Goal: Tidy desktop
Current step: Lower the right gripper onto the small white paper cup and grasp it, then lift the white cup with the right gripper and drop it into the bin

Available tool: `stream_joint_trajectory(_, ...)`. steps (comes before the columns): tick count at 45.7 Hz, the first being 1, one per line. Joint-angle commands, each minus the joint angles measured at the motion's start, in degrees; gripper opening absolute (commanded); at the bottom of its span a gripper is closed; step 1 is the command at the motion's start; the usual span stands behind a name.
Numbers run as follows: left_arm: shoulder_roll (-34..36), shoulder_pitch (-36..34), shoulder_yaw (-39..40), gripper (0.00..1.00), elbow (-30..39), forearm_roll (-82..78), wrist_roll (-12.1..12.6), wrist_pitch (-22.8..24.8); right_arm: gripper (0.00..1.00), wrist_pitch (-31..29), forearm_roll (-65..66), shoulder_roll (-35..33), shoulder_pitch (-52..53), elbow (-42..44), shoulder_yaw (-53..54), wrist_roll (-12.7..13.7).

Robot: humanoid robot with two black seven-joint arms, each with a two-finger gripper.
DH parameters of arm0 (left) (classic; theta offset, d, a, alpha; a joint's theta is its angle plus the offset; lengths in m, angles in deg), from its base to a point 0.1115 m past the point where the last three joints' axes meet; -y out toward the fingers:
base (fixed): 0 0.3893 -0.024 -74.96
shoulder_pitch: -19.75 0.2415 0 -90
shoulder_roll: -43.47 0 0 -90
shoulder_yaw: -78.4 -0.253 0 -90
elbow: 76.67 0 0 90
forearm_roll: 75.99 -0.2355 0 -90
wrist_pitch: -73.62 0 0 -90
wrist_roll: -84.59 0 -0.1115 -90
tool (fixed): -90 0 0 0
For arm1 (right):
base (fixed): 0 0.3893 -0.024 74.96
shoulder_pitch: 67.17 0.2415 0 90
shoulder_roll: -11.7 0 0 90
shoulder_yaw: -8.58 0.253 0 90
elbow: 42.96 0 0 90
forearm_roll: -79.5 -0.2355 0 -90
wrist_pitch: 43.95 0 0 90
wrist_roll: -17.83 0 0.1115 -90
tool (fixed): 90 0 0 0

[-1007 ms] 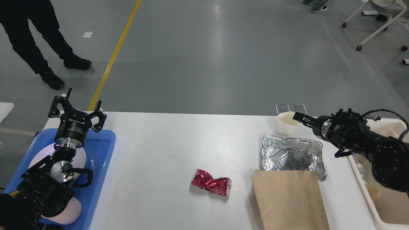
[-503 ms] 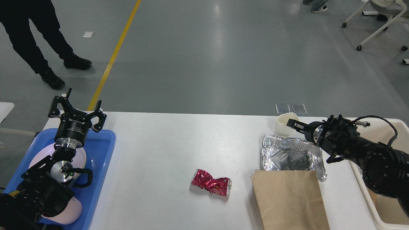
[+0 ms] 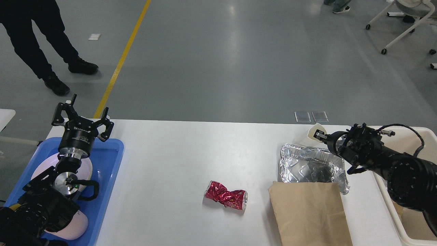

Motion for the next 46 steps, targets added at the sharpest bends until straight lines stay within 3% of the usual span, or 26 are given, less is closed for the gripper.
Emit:
stream_joint_trajectory(1,0.0,0.0,0.0,0.96,0.0,0.0,0.0,-0.1,0.00,0.0,0.0,0.1,0.4,-0.2,1.6,0.0)
stream_joint_trajectory(12,0.0,0.0,0.0,0.96,0.0,0.0,0.0,0.0,0.00,-0.5,0.0,-1.3,6.8,-5.2,3.2,-0.1)
stream_joint_trajectory(31,0.0,0.0,0.1,0.96,0.0,0.0,0.0,-0.1,0.00,-2.3,0.3,-18.6,40.7,-37.9,3.2,-0.3)
stream_joint_trajectory(39,0.0,0.0,0.0,0.96,0.0,0.0,0.0,-0.1,0.00,-7.9,0.3,-24.0,51.5,-42.8,2.7,-0.3)
stream_joint_trajectory(46,0.0,0.0,0.0,0.96,0.0,0.0,0.0,-0.1,0.00,-10.1,0.3,-26.4,54.1,-43.2,2.4,-0.2)
